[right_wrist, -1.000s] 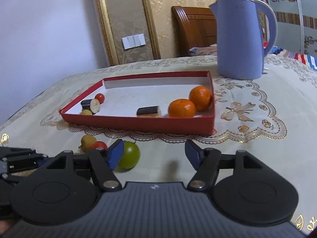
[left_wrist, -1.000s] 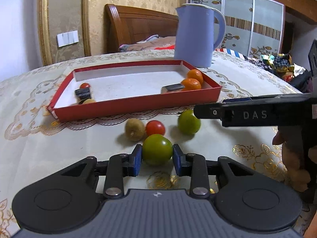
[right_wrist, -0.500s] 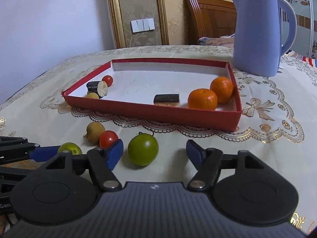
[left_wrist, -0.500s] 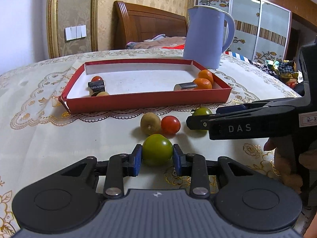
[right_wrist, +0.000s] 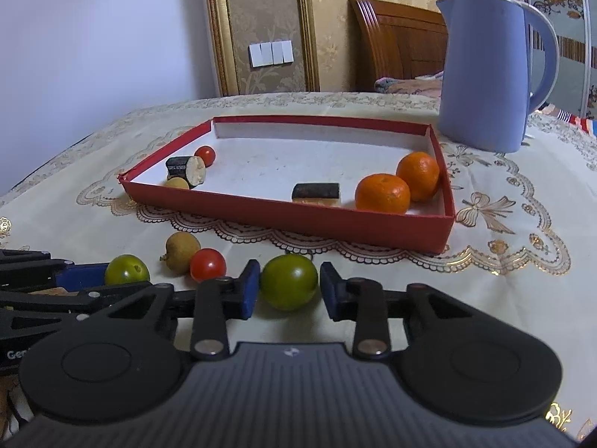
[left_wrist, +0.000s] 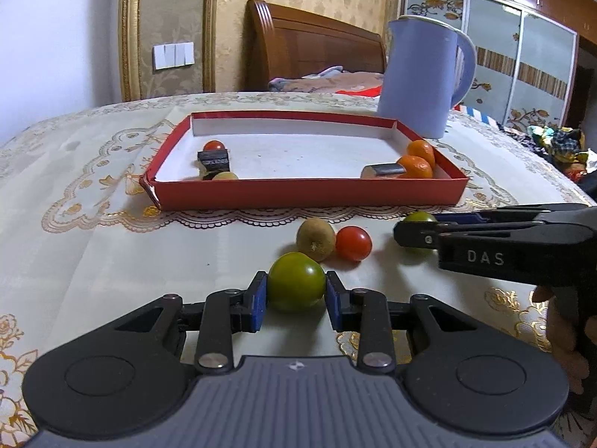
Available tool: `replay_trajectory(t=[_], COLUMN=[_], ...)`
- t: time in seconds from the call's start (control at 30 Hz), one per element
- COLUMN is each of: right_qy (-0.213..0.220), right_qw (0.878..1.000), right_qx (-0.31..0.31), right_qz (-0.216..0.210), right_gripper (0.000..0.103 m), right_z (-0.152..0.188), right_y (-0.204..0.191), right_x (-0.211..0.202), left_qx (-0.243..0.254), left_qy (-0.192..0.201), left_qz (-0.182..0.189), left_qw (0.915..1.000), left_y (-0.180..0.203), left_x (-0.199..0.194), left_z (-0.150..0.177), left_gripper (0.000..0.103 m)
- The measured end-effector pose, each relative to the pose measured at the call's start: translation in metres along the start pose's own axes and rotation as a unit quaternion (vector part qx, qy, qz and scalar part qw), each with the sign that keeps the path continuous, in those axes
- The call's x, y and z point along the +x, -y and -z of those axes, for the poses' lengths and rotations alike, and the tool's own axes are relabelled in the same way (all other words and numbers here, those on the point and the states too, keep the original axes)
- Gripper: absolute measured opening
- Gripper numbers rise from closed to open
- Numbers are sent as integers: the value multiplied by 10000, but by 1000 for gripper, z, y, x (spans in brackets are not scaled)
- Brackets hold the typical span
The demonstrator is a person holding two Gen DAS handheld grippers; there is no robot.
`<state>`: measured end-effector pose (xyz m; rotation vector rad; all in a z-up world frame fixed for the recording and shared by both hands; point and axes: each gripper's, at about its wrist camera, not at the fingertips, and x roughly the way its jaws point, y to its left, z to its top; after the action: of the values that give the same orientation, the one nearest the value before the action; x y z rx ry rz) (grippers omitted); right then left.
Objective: Organize fruits
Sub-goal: 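Lift the green tomato with the left gripper while the right grasps another green tomato, then carry both green tomatoes into the box lid and open both grippers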
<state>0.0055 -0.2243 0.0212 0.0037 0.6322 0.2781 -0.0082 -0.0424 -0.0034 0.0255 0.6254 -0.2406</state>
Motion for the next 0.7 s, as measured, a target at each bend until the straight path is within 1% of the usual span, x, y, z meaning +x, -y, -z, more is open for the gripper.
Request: replay_trajectory(t=[0.17, 0.27, 0.43, 0.53, 0.7], right_qy=[10, 24, 157, 257, 286], right_qw=[9999, 9999, 9996, 9992, 9989], right_qx=[-85, -78, -79, -164, -248], right_qz=[57, 100, 201, 258, 258], right_gripper=[31, 31, 31, 31, 31], right_z=[0, 0, 1, 0, -3], right_y=[-3, -3, -4, -6, -9], right_x=[0, 0, -4, -8, -13], left_qx=[-217, -301, -272, -293, -327], left_qy=[4, 72, 166, 154, 202], left_qz=[-175, -294, -610, -633, -693], left_qw=[9996, 9991, 9976, 9974, 9969], left_y=[-6, -8, -5, -4, -2], left_x=[2, 2, 1, 2, 2], left_z=[-6, -9, -14, -20, -30], left_gripper=[32, 32, 32, 32, 32])
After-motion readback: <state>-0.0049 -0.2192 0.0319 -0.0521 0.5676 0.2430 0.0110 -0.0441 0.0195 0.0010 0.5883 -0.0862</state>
